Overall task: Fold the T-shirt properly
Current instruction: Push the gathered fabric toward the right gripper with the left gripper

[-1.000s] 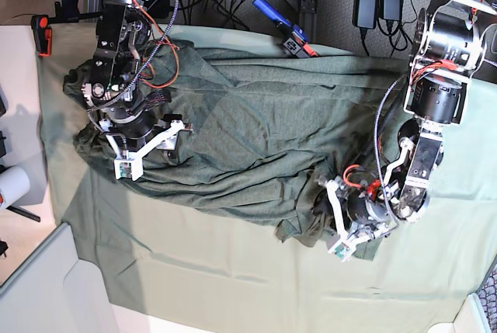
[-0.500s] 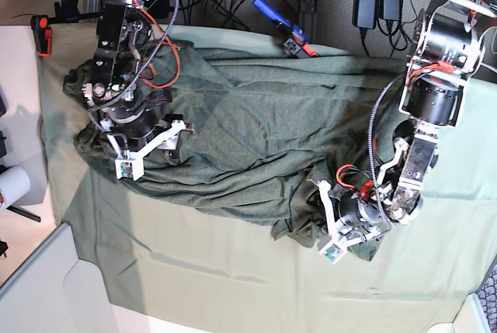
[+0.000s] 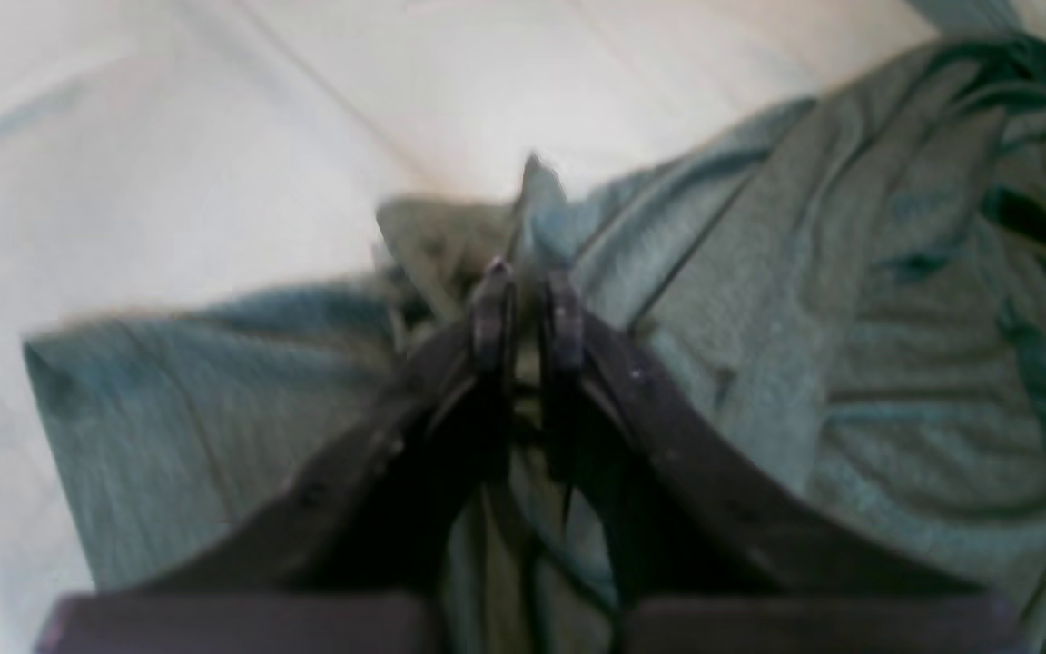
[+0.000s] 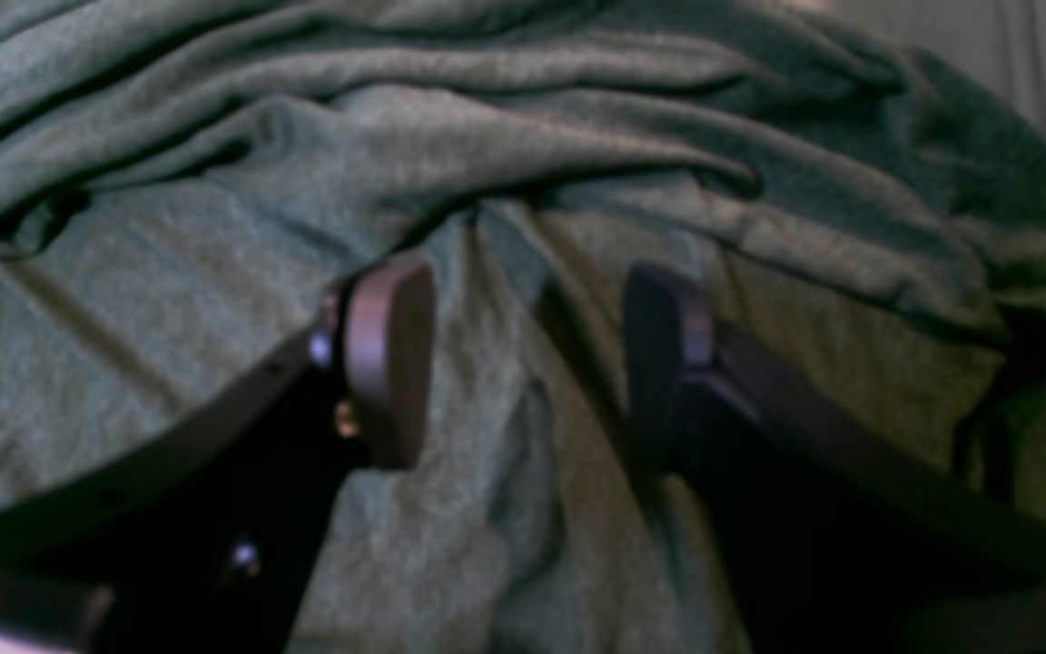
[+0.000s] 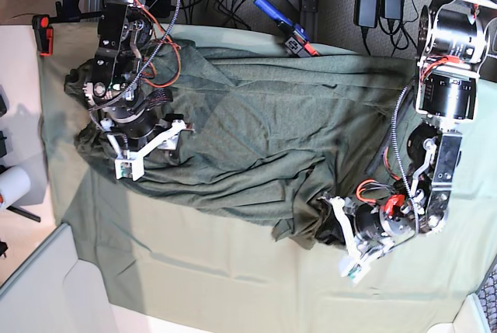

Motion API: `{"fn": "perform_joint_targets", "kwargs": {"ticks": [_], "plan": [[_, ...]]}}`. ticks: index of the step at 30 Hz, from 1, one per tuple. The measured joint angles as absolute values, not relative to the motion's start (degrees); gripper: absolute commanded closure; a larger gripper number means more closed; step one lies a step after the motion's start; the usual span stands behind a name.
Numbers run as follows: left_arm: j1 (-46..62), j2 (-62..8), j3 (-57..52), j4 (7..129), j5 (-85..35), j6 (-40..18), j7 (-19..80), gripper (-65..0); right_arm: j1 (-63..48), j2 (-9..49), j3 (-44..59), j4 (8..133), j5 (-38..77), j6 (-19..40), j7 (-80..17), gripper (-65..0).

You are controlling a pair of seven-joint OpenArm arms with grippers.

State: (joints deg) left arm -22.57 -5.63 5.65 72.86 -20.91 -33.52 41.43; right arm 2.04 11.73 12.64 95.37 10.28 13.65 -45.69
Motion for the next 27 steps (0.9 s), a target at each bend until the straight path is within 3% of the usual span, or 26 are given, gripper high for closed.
{"fn": "perform_joint_targets", "kwargs": {"ticks": [2,5,6,17,24,27], "plan": [[-21.19,-5.74,5.65,72.77,-20.38,-33.89,40.86,-9.5,2.04,11.73,12.64,95.37,10.28,13.65,-45.69,-33.4],[-20.32,-5.72,6.13,71.92,-20.36,-34.76,39.05,-30.2,2.04,11.73,12.64,95.37,10.28,13.65,-45.69,-33.4],[-20.38,-5.72,6.44,71.55,-20.21,-34.76,38.44,-33.4,2.04,11.73,12.64,95.37,10.28,13.65,-45.65,-33.4],[-20.62,-5.39,13.61,67.85,-10.61,-30.65,30.76,-33.4,2.04,11.73,12.64,95.37,10.28,13.65,-45.25,-33.4],[-20.51,-5.54,13.56,66.85,-10.50,-29.39,30.59,-32.4,2.04,11.73,12.64,95.37,10.28,13.65,-45.28,-33.4],[-20.49,-5.54,13.56,66.85,-10.61,-29.39,30.61,-19.3,2.04,11.73,12.64,95.37,10.26,13.65,-45.28,-33.4]]}}
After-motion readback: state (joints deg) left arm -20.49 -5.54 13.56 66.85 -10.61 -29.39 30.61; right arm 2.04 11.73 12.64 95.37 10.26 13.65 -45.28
